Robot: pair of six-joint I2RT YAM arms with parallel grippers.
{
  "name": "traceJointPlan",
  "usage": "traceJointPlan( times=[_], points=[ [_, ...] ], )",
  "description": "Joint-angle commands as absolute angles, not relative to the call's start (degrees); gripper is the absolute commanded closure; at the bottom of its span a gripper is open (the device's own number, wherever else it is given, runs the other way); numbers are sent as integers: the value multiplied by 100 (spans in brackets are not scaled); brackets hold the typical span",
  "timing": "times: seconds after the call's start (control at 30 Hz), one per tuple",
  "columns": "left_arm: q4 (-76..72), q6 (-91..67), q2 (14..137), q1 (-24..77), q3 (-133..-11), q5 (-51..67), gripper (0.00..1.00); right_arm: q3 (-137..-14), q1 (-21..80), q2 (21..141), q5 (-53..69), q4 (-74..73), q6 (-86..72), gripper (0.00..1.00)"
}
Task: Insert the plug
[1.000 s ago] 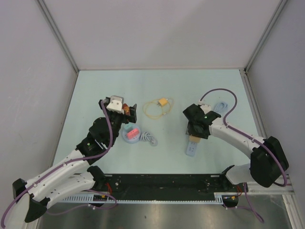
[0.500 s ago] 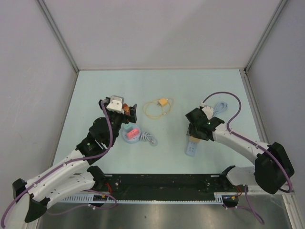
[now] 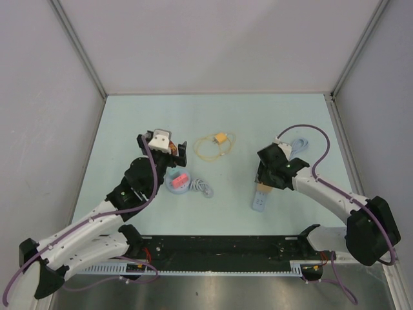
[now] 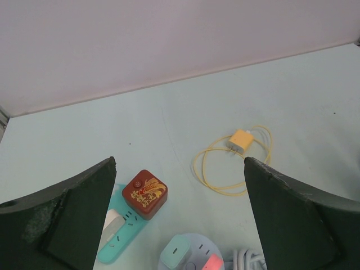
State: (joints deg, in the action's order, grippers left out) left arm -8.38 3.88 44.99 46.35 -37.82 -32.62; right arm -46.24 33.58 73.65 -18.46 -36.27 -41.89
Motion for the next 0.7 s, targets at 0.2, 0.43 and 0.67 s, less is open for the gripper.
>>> traceJointPlan(
  times=[0.2,0.43,0.67],
  points=[
    [-397,35,5404,4605,-4385,-3006,0,-4658,2778,8033,-2048,-1521,-3200,100],
    [-115,-351,6221,4544,-4877,-2585,0,-4772,2751,7420,-1767,-1827,-3094,54],
    [158,-527,7583,4114,-5694,-1829,0,-4948,2611,6199,-1337,-2372,-2796,4]
  ],
)
